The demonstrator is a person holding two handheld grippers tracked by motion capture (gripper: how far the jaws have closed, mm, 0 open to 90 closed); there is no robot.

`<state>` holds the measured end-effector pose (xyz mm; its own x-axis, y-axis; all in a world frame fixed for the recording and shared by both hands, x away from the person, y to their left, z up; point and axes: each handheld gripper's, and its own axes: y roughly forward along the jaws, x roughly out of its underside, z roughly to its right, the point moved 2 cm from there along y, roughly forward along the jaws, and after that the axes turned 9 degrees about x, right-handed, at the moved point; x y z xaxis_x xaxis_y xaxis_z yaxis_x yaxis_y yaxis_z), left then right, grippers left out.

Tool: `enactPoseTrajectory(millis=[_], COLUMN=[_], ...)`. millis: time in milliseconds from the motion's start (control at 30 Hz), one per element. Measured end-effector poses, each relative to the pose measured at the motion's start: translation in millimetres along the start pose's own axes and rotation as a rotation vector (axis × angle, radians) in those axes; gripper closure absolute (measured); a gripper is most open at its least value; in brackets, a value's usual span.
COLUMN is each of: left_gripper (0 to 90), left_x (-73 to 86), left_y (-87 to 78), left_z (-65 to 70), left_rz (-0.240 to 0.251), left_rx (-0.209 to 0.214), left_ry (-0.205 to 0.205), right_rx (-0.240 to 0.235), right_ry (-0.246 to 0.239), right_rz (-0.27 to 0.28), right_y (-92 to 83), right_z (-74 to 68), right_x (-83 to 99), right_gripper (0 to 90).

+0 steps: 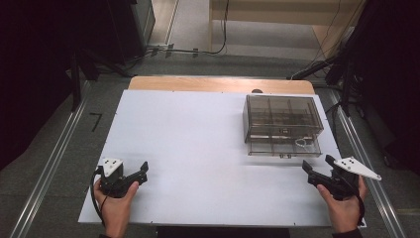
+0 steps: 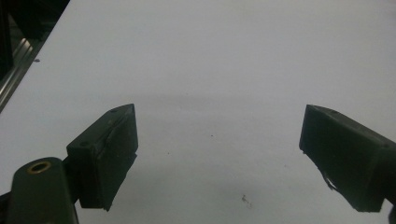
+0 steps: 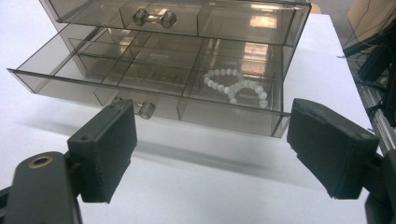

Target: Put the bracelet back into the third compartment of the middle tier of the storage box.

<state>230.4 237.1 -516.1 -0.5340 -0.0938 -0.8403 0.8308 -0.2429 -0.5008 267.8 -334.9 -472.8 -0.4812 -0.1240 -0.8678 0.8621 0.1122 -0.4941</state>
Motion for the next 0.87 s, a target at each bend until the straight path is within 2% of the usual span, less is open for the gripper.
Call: enactPoseTrajectory(millis=[500, 867], left_gripper=[12.0, 12.0], left_x=[0.1, 0.2], left_y=[0.1, -0.6], left_z=[0.2, -0.5], left_rz=[0.000, 0.000], left_rx=[-0.002, 0.000], left_ry=[0.000, -0.002], right_rx=[0.005, -0.008], right_ry=[0.001, 0.006], right_rz=[-0.028, -0.048], right_y=[-6.3, -12.8], right_z=[2.8, 3.7], right_x=[7.9, 15.2], right_gripper=[14.5, 14.5])
